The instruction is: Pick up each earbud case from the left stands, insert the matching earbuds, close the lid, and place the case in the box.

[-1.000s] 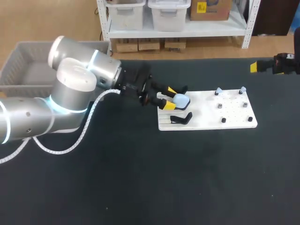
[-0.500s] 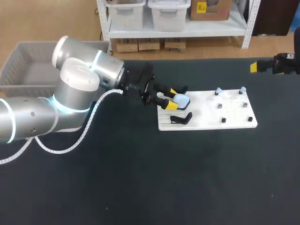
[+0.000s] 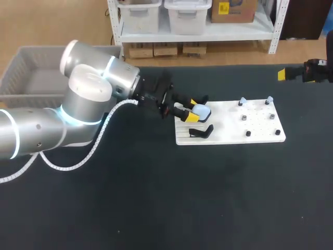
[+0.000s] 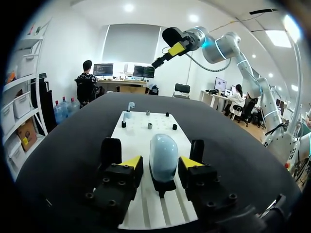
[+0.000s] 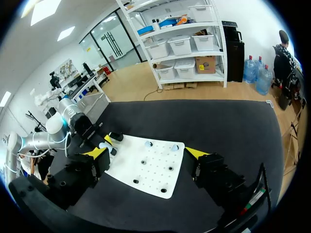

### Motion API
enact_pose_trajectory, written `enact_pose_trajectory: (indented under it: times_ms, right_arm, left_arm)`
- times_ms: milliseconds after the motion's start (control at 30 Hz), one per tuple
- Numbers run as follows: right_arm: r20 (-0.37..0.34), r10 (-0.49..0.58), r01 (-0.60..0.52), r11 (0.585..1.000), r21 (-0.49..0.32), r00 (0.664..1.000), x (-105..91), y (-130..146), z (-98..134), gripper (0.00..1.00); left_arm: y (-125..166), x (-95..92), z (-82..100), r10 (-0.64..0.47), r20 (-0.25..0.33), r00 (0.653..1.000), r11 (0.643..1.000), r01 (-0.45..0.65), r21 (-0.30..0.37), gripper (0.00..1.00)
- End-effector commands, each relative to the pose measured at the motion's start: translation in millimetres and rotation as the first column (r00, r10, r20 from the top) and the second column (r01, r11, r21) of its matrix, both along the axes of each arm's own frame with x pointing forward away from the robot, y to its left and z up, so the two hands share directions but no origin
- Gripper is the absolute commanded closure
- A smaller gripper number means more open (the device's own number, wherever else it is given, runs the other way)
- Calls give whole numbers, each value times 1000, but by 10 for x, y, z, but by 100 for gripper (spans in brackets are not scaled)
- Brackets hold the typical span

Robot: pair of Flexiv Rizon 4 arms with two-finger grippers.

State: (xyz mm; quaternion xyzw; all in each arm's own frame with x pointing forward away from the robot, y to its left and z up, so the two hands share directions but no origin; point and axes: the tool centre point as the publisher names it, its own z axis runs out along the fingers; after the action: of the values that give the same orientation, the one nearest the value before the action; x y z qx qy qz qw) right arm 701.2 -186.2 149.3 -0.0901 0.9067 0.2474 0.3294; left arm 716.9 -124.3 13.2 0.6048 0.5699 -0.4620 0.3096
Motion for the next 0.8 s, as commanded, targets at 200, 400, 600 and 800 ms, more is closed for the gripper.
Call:
enact_pose_trajectory:
  times_ms: [200,400,600,800]
  right_arm:
    - [0,-1,1,1000,-1,1000,-3,0,3,0]
    - [0,-1,1,1000,-1,1000,-3,0,3,0]
    - [0,-1,1,1000,-1,1000,-3,0,3,0]
    - [0,-1,1,1000,-1,1000,-3,0,3,0]
  left_arm:
    - [-24,17,0,-9,3,1000,1000,9,10,76]
    - [-3,-14,105,-5,26,1000,1000,5,-3,100]
    - [151,-114,388,24,63,998,997,-20,-69,100]
    - [282,-265,713,62,29,998,972,-54,-229,100]
